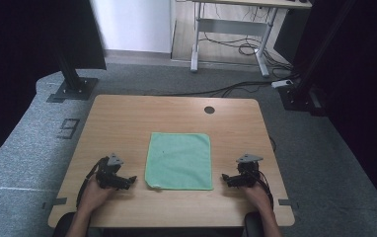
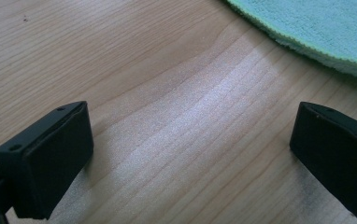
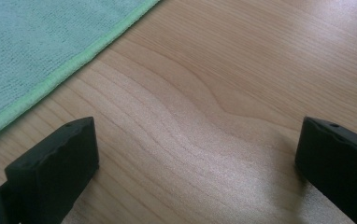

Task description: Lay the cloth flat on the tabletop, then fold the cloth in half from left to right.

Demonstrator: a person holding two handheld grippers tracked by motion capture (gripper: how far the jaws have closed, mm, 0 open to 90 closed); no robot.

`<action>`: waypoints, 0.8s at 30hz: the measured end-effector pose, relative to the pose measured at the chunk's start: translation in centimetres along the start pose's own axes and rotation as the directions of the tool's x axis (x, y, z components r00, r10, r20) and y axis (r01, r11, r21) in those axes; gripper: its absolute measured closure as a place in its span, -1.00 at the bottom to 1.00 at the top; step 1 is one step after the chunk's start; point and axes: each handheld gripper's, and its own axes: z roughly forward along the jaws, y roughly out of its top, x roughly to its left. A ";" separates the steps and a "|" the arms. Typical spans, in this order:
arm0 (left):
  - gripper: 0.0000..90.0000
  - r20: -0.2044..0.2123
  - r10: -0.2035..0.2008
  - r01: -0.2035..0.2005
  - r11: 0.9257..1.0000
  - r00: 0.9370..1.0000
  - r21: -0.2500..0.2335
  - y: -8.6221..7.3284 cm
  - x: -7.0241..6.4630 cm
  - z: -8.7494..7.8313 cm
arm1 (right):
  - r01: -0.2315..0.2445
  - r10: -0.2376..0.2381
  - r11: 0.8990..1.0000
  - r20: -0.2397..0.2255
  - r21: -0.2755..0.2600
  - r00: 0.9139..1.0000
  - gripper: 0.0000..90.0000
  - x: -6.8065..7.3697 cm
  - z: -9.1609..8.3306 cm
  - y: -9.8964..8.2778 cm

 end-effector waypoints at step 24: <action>-1.00 -0.010 -0.011 0.011 1.000 1.000 -0.001 0.2 0.0 0.1 | 0.003 -0.003 1.000 -0.002 0.000 1.000 -1.00 0.0 0.0 0.0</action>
